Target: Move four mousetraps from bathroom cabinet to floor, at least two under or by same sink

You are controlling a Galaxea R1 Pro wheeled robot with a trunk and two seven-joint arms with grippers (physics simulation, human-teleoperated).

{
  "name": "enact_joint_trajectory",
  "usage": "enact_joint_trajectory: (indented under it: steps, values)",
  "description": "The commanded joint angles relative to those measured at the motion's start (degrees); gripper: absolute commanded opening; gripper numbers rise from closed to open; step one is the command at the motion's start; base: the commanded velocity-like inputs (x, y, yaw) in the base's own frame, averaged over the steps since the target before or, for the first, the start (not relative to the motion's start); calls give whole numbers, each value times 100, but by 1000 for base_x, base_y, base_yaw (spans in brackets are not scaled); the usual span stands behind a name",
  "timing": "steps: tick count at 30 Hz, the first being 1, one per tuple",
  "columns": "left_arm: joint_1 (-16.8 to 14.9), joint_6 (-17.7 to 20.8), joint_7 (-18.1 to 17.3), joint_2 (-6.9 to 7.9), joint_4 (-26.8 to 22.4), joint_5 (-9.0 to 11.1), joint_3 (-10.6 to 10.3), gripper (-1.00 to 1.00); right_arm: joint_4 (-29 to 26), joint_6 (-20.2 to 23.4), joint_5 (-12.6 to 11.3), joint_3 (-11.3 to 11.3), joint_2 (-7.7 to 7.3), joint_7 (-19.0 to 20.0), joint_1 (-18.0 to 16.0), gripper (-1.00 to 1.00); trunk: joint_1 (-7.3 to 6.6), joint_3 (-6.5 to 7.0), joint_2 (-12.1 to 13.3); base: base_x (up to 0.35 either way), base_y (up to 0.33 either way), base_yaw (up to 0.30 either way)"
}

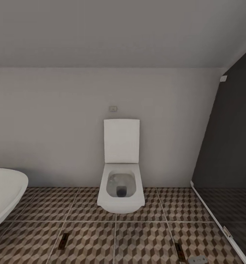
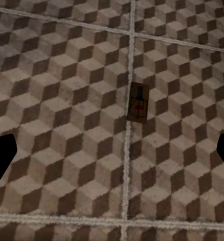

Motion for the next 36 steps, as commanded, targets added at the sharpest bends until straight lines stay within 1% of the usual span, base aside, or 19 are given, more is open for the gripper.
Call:
enact_joint_trajectory:
  steps: [1, 4, 7, 20, 25, 36]
  values:
    - [-10, -35, -31, -19, 25, 9, 46, 100, 24, -35, 12, 39, 0, -10, -10, 100, -1, -6, -3, 0, 0, 0]
    - [-10, -31, -30, -90, 25, 9, 46, 100, 24, -35, 12, 39, 0, -10, -10, 100, -1, -6, -3, 0, 0, 0]
    - [-10, -28, -29, -126, 25, 9, 46, 100, 24, -35, 12, 39, 0, -10, -10, 100, -1, -6, -3, 0, 0, 0]
    - [-10, -26, -29, -212, 25, 9, 46, 100, 24, -35, 12, 39, 2, -10, -10, 100, -1, -6, -3, 0, 0, 0]
    - [-10, -26, -27, -289, 26, 9, 46, 100, 24, -35, 12, 39, 0, -10, -10, 100, -1, -6, -3, 0, 0, 0]
    - [-10, -26, -26, -514, 25, 9, 46, 100, 24, -35, 12, 39, 0, -10, -10, 100, -1, -6, -3, 0, 0, 0]
